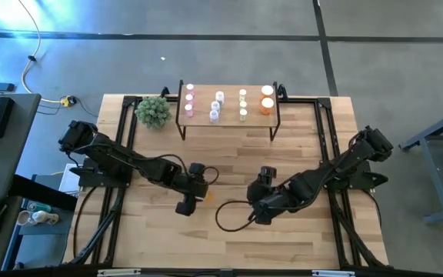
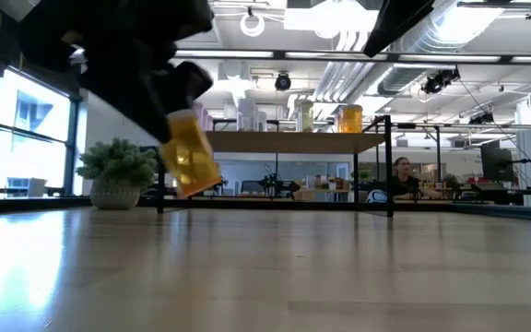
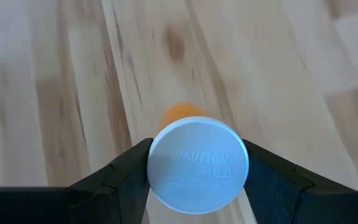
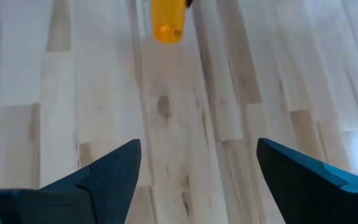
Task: Pick and place medicine bottles onto shelf by color
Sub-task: Put the orange pill bottle on the shelf aligned with the other orange pill bottles
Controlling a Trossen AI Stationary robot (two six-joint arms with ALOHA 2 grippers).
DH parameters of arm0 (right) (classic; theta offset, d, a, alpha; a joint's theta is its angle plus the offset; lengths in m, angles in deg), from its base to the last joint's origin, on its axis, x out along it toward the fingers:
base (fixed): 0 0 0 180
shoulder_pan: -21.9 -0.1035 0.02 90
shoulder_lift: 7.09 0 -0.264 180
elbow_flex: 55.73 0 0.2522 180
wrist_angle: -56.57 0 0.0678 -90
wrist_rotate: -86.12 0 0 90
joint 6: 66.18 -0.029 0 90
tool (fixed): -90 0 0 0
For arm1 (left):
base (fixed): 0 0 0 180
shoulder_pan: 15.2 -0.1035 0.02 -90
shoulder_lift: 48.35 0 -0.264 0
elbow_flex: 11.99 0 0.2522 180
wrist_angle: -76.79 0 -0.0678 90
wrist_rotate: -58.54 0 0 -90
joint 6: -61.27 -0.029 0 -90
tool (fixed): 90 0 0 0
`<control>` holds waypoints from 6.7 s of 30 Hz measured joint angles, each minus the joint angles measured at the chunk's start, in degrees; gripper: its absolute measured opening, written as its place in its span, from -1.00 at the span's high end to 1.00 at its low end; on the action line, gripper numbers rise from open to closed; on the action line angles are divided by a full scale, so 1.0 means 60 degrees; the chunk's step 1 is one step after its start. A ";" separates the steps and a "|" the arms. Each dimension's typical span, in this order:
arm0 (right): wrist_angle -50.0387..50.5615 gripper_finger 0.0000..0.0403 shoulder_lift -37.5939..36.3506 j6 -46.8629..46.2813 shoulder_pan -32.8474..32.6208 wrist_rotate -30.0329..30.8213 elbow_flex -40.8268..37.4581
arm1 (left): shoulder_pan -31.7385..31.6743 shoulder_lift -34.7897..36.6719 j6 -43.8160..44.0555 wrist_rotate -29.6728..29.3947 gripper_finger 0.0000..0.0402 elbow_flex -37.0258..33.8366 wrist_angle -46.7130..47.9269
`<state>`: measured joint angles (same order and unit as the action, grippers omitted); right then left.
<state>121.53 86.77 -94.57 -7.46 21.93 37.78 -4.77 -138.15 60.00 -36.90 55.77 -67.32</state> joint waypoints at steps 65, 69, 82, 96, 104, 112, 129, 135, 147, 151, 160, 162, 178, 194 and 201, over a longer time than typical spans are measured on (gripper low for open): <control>-0.2375 0.09 0.0000 0.1326 0.1416 -0.1629 0.0001 | 0.0036 0.0000 -0.2572 -0.1459 -0.06 0.1501 -0.3447; -0.2379 0.09 0.0000 0.1321 0.1416 -0.1629 0.0000 | 0.0036 0.0000 -0.2572 -0.1455 -0.07 0.1501 -0.3453; -0.2354 0.09 0.0000 0.1233 0.1416 -0.1640 0.0000 | 0.0036 0.0000 -0.2578 -0.1617 -0.35 0.1501 -0.3472; -0.1693 0.09 -0.0397 0.1221 0.1405 -0.1473 0.0000 | 0.0302 0.0022 -0.2998 -0.2490 -0.38 0.1501 -0.3335; -0.0805 0.09 -0.1163 0.0808 0.1412 -0.0504 0.0000 | 0.0262 0.0363 -0.2969 -0.3248 -0.38 0.1516 -0.2712; -0.0336 0.09 -0.2226 0.1039 0.1412 0.0741 0.0000 | 0.0255 0.0943 -0.2827 -0.3382 -0.38 0.1504 -0.2004; 0.2766 0.09 -0.4039 -0.0759 0.0707 0.5437 -0.0298 | -0.0881 0.1683 -0.1711 -0.1158 -0.38 0.0388 -0.2202; 0.2686 0.09 -0.4610 -0.2957 0.0421 0.5696 -0.2475 | -0.1494 0.1681 -0.1538 -0.1115 -0.38 -0.0061 -0.3135; -0.1984 0.09 -0.5289 -0.3965 0.0323 0.7134 -0.6194 | -0.1749 0.1679 -0.1564 -0.1095 -0.38 -0.0076 -0.3476; -0.4404 0.09 -0.5286 -0.3552 0.0394 0.7680 -0.7054 | -0.1749 0.1688 -0.1733 -0.1344 -0.38 -0.0073 -0.3434; -0.9740 0.09 -0.4448 -0.1704 0.1243 0.8370 -0.8462 | -0.2009 0.2733 -0.2003 -0.1673 -0.38 -0.0076 -0.3033; -1.0333 0.09 -0.4039 -0.1524 0.1393 0.8373 -0.8445 | -0.2225 0.2983 -0.1762 -0.1180 -0.38 -0.0119 -0.2828; -1.2220 0.09 -0.0654 -0.1270 0.2566 0.9699 -0.7378 | -0.3435 0.4033 -0.0387 0.0880 -0.38 -0.2945 -0.5516; -1.2290 0.09 0.0038 -0.1218 0.3864 0.9940 -0.6257 | -0.3435 0.4030 -0.0995 0.0861 -0.38 -0.2951 -0.5534; -1.2295 0.09 0.0040 -0.1265 0.4368 0.9296 -0.6189 | -0.3435 0.4029 -0.0995 0.0837 -0.38 -0.2951 -0.5513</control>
<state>47.76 87.01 -102.17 18.75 77.70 0.64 -25.38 -113.97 54.03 -31.88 38.06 -100.40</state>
